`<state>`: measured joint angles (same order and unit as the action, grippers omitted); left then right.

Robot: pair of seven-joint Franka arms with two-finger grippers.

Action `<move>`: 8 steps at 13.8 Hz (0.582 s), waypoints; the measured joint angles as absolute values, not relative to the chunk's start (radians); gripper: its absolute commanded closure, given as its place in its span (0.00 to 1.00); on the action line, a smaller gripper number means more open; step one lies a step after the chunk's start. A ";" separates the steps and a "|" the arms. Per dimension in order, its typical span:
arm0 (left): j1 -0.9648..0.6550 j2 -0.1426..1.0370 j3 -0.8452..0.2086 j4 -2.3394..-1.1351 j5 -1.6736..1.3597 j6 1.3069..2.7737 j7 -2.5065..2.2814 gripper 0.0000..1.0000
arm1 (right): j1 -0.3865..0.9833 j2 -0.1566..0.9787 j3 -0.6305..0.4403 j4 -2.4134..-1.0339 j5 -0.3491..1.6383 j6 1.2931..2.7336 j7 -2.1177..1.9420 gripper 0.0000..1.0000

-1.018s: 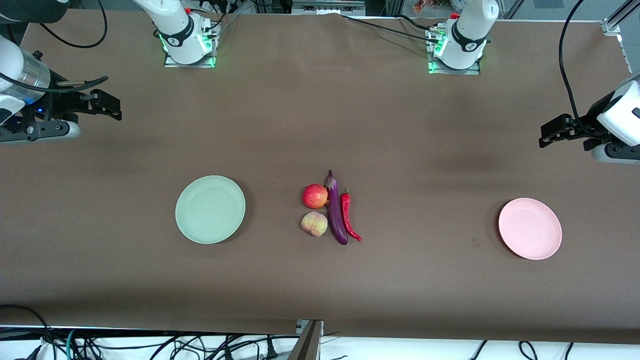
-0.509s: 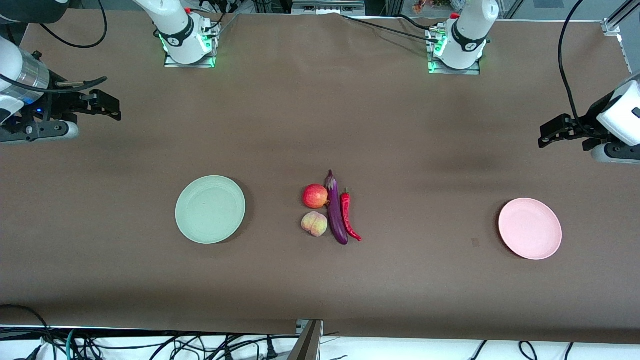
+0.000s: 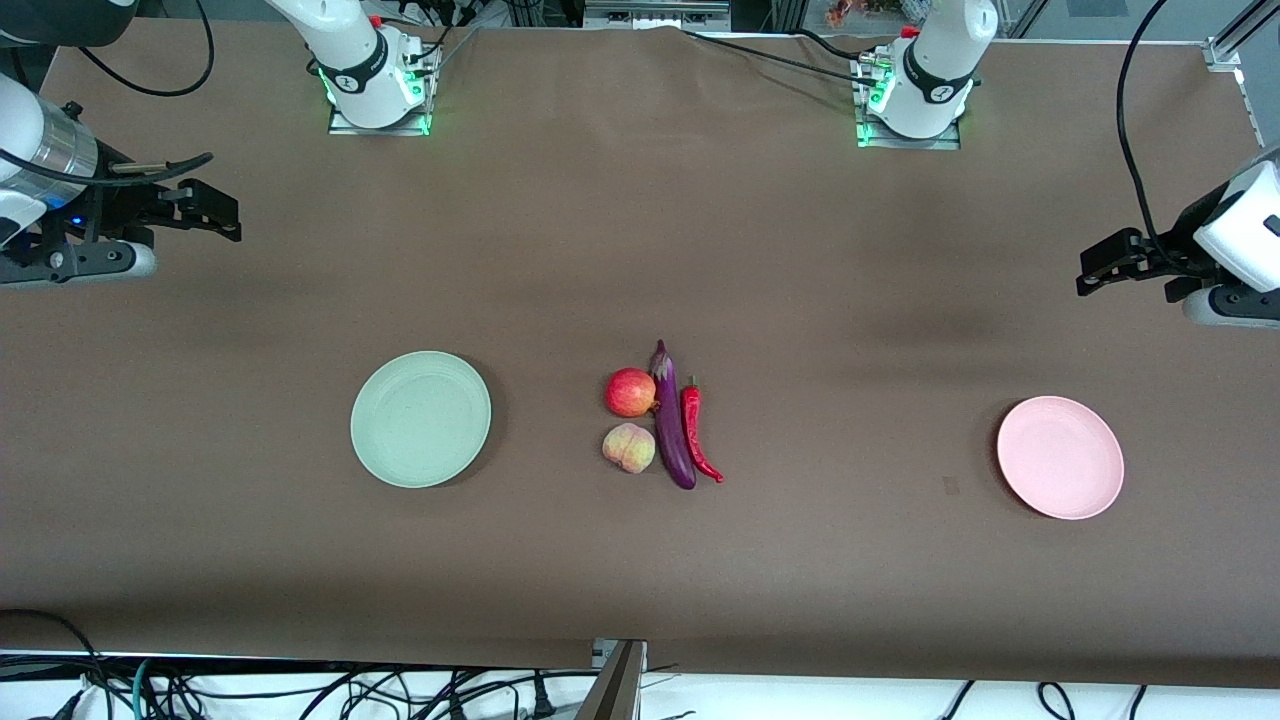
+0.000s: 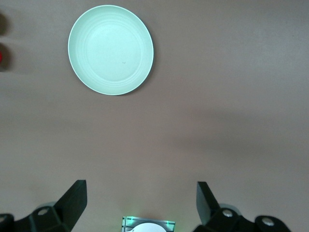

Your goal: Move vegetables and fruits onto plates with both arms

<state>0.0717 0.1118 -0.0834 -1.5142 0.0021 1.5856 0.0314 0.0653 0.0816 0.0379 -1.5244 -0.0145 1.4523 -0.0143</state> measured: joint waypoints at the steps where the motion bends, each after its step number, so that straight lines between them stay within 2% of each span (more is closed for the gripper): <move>1: 0.072 0.112 -0.083 -1.514 0.002 1.587 0.031 0.00 | 0.065 0.082 0.038 -1.524 -0.014 1.452 -0.014 0.00; 8: 0.071 0.113 -0.084 -1.514 0.002 1.608 0.031 0.00 | 0.065 0.082 0.038 -1.524 -0.014 1.452 -0.014 0.00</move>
<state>0.0713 0.1127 -0.0842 -1.5142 0.0020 1.6079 0.0314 0.0652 0.0821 0.0379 -1.5241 -0.0145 1.4523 -0.0143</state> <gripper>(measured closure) 0.000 0.000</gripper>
